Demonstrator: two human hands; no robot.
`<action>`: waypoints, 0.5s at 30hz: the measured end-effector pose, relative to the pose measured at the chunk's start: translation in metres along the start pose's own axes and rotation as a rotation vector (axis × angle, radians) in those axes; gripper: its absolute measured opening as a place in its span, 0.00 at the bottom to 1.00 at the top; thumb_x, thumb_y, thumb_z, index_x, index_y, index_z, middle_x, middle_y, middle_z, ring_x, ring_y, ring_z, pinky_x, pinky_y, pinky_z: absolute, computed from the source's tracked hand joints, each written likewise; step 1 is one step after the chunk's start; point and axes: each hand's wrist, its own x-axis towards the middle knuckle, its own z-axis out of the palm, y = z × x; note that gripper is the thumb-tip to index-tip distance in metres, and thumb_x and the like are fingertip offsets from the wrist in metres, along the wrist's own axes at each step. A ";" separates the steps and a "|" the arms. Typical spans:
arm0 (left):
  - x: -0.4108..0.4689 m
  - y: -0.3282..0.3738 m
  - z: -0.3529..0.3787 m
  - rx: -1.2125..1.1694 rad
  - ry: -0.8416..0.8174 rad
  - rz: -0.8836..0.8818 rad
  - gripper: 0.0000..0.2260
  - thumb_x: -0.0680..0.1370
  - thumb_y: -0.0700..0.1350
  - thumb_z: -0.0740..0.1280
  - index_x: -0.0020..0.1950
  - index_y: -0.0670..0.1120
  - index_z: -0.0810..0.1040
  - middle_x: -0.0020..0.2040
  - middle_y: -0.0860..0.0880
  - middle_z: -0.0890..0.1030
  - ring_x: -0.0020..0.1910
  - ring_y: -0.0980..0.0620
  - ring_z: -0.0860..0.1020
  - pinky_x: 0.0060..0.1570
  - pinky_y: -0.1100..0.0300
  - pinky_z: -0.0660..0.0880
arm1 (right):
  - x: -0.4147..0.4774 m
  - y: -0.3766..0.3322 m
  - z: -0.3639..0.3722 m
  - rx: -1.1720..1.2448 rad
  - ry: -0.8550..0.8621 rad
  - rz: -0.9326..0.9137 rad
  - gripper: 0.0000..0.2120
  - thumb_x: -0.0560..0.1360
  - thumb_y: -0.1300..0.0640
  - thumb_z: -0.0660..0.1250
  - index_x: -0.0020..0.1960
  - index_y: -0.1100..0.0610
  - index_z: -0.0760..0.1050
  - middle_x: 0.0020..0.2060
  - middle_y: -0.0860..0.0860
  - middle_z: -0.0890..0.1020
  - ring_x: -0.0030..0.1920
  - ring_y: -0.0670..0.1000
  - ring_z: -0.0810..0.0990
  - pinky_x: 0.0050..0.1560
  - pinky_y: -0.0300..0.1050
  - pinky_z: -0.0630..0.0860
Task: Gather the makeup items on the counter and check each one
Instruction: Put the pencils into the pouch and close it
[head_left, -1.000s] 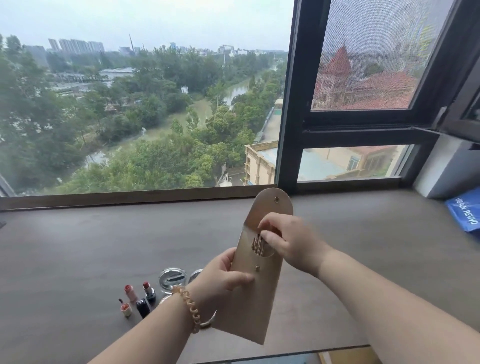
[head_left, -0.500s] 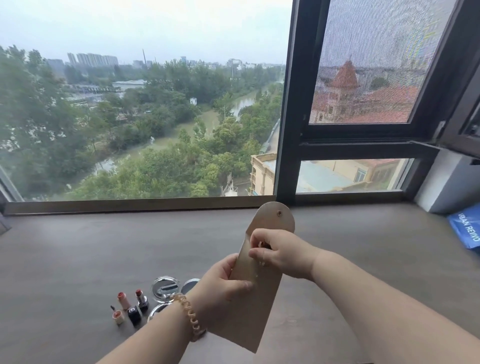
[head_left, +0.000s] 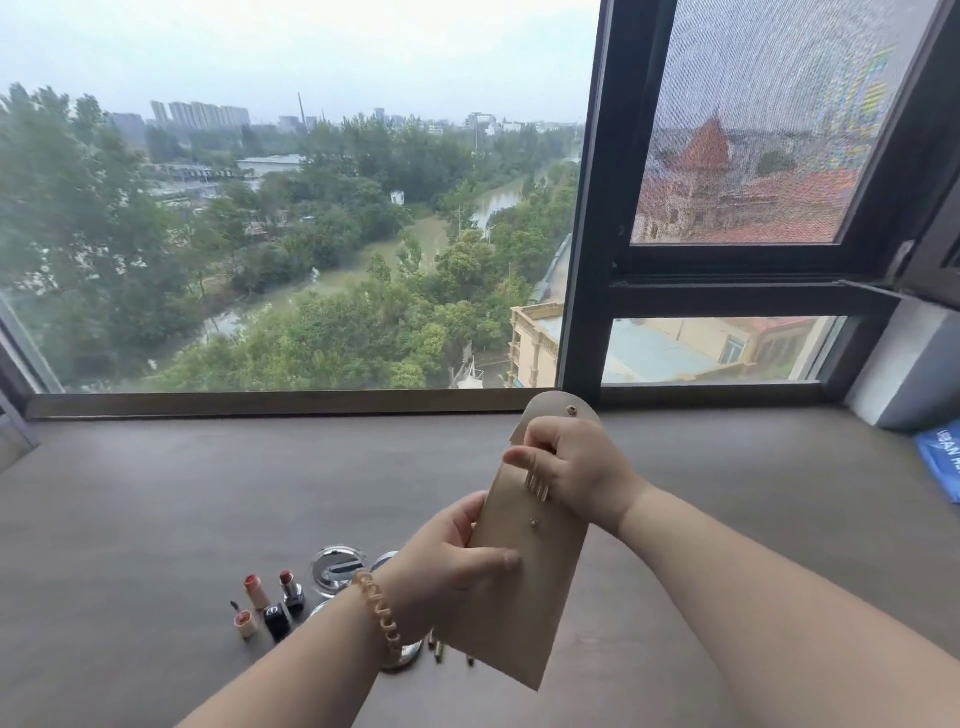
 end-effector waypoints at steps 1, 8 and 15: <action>0.000 0.000 0.000 0.003 -0.001 0.001 0.22 0.66 0.35 0.71 0.60 0.42 0.75 0.50 0.42 0.83 0.48 0.44 0.81 0.49 0.48 0.79 | 0.001 0.000 -0.001 0.001 0.010 0.002 0.18 0.72 0.50 0.70 0.28 0.48 0.66 0.24 0.43 0.70 0.28 0.40 0.71 0.32 0.31 0.65; -0.002 -0.003 -0.005 0.000 -0.030 -0.025 0.24 0.61 0.35 0.72 0.57 0.42 0.76 0.47 0.43 0.83 0.44 0.45 0.81 0.45 0.52 0.79 | 0.012 0.006 -0.014 0.095 0.055 0.059 0.14 0.71 0.47 0.70 0.31 0.51 0.72 0.37 0.57 0.83 0.34 0.51 0.76 0.40 0.46 0.74; -0.003 -0.005 -0.004 -0.011 -0.056 -0.022 0.14 0.66 0.38 0.73 0.51 0.42 0.80 0.47 0.41 0.83 0.45 0.45 0.81 0.48 0.51 0.79 | 0.012 -0.001 -0.009 0.030 0.031 0.054 0.18 0.72 0.50 0.70 0.28 0.49 0.66 0.25 0.45 0.71 0.27 0.42 0.67 0.30 0.33 0.65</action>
